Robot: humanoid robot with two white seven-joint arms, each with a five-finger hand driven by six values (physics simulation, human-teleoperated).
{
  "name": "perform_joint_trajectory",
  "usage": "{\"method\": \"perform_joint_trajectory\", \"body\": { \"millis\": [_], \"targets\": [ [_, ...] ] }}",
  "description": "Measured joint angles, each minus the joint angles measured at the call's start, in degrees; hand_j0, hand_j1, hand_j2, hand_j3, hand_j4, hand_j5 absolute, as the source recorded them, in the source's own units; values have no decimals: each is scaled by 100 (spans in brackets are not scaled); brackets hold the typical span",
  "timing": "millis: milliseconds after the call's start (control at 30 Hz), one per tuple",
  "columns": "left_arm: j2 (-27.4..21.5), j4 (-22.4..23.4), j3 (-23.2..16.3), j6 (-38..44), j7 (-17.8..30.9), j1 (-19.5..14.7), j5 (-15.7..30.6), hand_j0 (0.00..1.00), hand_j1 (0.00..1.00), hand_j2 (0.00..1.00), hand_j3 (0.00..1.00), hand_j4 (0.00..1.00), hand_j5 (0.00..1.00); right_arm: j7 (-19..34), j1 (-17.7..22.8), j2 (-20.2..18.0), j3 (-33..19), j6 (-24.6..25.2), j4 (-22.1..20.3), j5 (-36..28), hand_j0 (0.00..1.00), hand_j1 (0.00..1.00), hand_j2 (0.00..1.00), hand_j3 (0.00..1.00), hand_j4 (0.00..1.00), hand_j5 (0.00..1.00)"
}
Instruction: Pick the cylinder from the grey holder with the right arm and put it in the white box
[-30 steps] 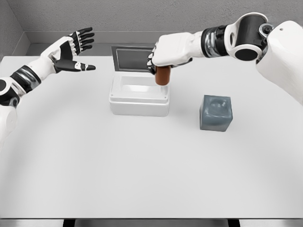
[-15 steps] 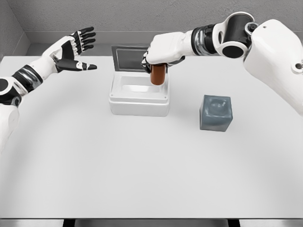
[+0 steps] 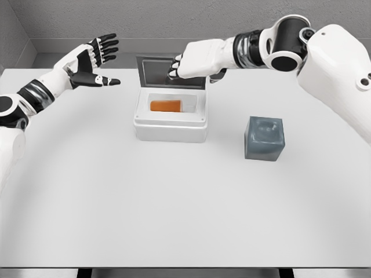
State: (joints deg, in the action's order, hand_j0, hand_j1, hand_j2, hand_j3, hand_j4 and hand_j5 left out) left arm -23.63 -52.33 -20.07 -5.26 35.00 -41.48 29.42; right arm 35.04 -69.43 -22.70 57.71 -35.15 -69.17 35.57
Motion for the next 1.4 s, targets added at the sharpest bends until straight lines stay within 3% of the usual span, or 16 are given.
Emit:
{"method": "perform_joint_trajectory", "body": {
  "millis": [100, 267, 367, 433, 533, 633, 700, 800, 900, 1100, 1400],
  "targets": [
    [116, 51, 0, 1, 0, -35, -2, 100, 100, 100, 100, 100, 100, -1, 255, -510, -226, -3, -595, -46, 99, 99, 99, 99, 99, 99],
    [292, 88, 0, 5, 0, -35, -5, 100, 100, 100, 100, 100, 100, 0, 835, -1993, -929, -3, -1917, -686, 99, 99, 99, 99, 99, 99],
    [370, 95, -1, 2, 0, -35, -5, 100, 100, 100, 100, 100, 100, -3, 2060, -2813, -1794, 10, -2294, -1420, 100, 100, 100, 100, 100, 100],
    [412, 96, -3, 0, 0, -44, -5, 100, 100, 100, 100, 100, 100, -2, 3125, -3142, -2683, 4, -2405, -1941, 100, 100, 100, 100, 100, 100],
    [452, 89, -77, 0, 0, -79, -4, 100, 100, 100, 100, 100, 100, 2, 4324, -3292, -3852, -15, -2489, -2780, 100, 100, 100, 100, 100, 100],
    [489, 84, -121, -1, 0, -79, -5, 100, 100, 100, 100, 100, 100, 2, 5475, -2795, -4933, -15, -2536, -3250, 100, 100, 100, 100, 100, 100],
    [503, 75, -132, -4, 0, -70, -5, 100, 100, 100, 100, 100, 100, 1, 5880, -2355, -5592, -11, -2596, -3394, 100, 100, 100, 100, 100, 100],
    [507, 47, -138, -9, 0, -18, -6, 100, 100, 100, 100, 100, 100, -1, 5968, -1960, -6158, -2, -2624, -3503, 100, 100, 100, 100, 100, 100],
    [493, -39, -135, -14, 0, 35, 2, 100, 100, 100, 100, 100, 100, -1, 5977, -1794, -6369, -1, -2631, -3536, 100, 100, 100, 100, 100, 100],
    [476, -172, -133, -18, 0, 35, 12, 100, 100, 100, 100, 100, 100, -1, 5977, -1700, -6475, -1, -2661, -3547, 100, 100, 100, 100, 100, 100],
    [388, -523, -117, -19, 0, 308, 28, 100, 100, 100, 100, 100, 100, -1, 5977, -1634, -6484, -2, -2677, -3548, 100, 100, 100, 100, 100, 100]
  ]
}}
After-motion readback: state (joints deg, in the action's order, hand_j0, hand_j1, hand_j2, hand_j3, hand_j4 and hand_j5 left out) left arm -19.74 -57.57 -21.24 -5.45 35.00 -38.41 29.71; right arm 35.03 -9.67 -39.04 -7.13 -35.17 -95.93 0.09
